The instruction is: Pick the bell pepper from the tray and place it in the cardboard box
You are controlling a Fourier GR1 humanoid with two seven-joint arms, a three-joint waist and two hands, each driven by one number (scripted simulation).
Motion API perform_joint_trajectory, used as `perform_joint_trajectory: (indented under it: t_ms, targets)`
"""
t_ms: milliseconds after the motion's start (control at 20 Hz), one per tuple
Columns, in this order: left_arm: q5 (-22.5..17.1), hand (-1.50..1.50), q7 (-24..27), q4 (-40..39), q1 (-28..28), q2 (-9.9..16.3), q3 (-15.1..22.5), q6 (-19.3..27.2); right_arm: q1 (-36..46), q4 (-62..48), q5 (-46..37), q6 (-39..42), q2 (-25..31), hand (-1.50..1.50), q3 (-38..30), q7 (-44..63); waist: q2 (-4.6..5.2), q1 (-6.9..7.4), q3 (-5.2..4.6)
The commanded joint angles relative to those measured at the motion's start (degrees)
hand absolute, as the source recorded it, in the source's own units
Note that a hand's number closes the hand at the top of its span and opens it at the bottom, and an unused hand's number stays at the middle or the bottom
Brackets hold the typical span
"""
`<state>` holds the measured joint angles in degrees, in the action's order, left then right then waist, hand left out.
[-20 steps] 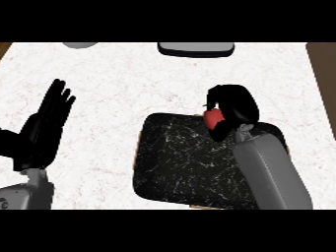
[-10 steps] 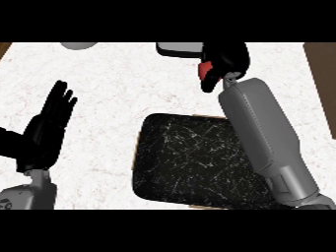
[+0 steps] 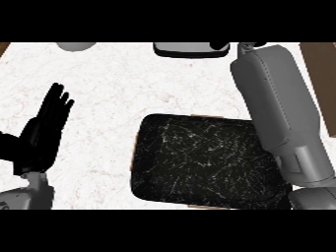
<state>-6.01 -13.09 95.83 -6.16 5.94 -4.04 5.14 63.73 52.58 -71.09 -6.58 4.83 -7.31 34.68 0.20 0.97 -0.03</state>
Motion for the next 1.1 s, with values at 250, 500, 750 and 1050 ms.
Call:
perform_joint_trajectory:
  t_ms: [250,500,750,1050]
  targets:
    - [-0.92,0.0,-2.29,-0.62,-3.38,0.95,-1.37,0.08,2.49,-4.87,1.33,-4.73,10.16,1.5,-7.55,1.17,0.15,-0.13,0.04]
    - [0.55,0.0,-0.94,1.23,-0.64,-0.44,0.27,0.68,1.63,-8.68,2.7,-4.02,15.18,1.5,-9.26,-1.48,0.0,-0.14,0.04]
    - [0.99,0.0,3.18,-3.99,-0.46,-1.05,-0.05,0.0,0.47,-14.27,0.59,-8.88,20.89,1.5,-10.15,-3.65,0.18,-0.19,0.02]
    - [0.56,0.0,1.04,-0.72,-1.27,-0.4,0.02,-0.06,-0.52,-26.55,0.66,-13.07,28.99,1.5,-12.45,-13.05,0.64,1.15,0.1]
